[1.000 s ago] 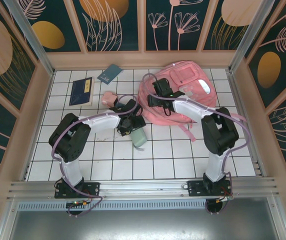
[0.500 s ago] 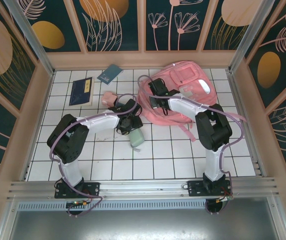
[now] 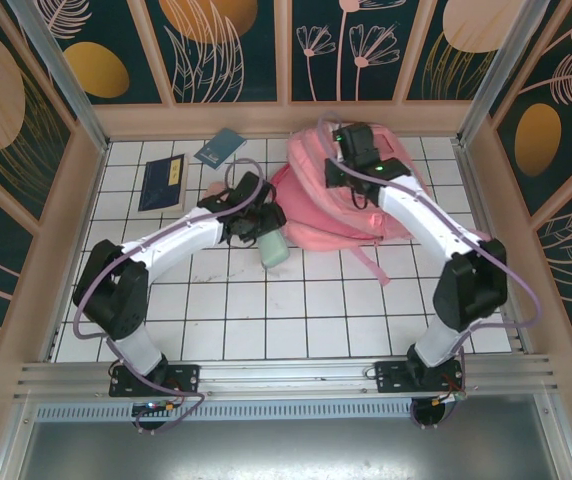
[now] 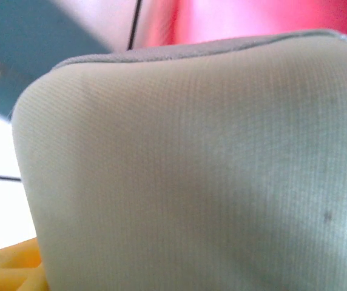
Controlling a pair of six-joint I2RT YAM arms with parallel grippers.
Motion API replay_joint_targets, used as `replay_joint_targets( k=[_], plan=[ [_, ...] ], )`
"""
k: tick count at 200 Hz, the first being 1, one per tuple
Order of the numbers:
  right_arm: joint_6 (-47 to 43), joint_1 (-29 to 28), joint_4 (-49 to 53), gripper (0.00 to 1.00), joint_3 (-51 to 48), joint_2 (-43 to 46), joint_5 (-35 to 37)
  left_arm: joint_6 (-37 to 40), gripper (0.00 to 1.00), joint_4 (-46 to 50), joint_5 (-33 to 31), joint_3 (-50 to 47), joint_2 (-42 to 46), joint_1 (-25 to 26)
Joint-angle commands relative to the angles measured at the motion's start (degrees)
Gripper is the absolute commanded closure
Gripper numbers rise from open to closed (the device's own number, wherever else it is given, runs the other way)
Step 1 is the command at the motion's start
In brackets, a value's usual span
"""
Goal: Pack the student bag
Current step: Open the student bag at the top-right of the table, then place the pencil pouch in the student bag.
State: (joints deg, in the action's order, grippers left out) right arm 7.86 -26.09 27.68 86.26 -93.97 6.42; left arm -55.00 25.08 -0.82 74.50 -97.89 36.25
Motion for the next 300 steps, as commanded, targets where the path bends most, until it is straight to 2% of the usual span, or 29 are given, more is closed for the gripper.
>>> replay_joint_targets(
  k=[1, 46, 86, 128, 148, 161, 187, 213, 240, 300],
  plan=[
    [1.93, 2.44, -2.2, 1.0, 2.78, 5.71, -9.89, 3.1, 0.51, -1.93, 2.56, 6.91, -3.33, -1.59],
    [3.16, 5.75, -3.49, 1.0, 1.04, 9.02, -16.52, 3.16, 0.51, -6.56, 7.98, 21.22, -15.11, -1.98],
    [4.0, 6.52, -2.89, 1.0, 1.38, 8.9, -17.07, 0.13, 0.51, -8.97, 13.55, 32.55, -26.7, -1.56],
    [4.39, 7.06, -3.59, 1.0, 0.5, 8.97, -17.65, -2.13, 0.49, -5.72, 13.04, 42.3, -36.3, 0.12],
    [4.49, 7.25, -3.99, 1.0, -0.02, 8.76, -17.93, -3.98, 0.47, -6.07, 14.38, 43.45, -39.07, 0.97],
    [4.47, 7.4, -4.04, 1.0, -0.1, 8.52, -17.93, -4.72, 0.42, -6.36, 14.62, 43.39, -39.71, 1.51],
    [4.37, 7.61, -4.21, 1.0, -0.64, 8.35, -17.84, -5.11, 0.19, -5.63, 13.71, 42.27, -39.02, 1.53],
    [4.39, 7.99, -4.46, 1.0, -1.43, 8.17, -17.67, -4.29, 0.09, -5.63, 12.35, 40.45, -36.17, 1.25],
    [4.54, 8.35, -4.92, 1.0, -2.2, 7.97, -17.8, -4.49, 0.01, -6.62, 12.66, 38.57, -33.29, 0.6],
    [4.64, 8.56, -5.92, 1.0, -3.84, 6.95, -18.57, -3.99, 0.01, -6.22, 11.01, 31.1, -23.7, -1.9]
  ],
)
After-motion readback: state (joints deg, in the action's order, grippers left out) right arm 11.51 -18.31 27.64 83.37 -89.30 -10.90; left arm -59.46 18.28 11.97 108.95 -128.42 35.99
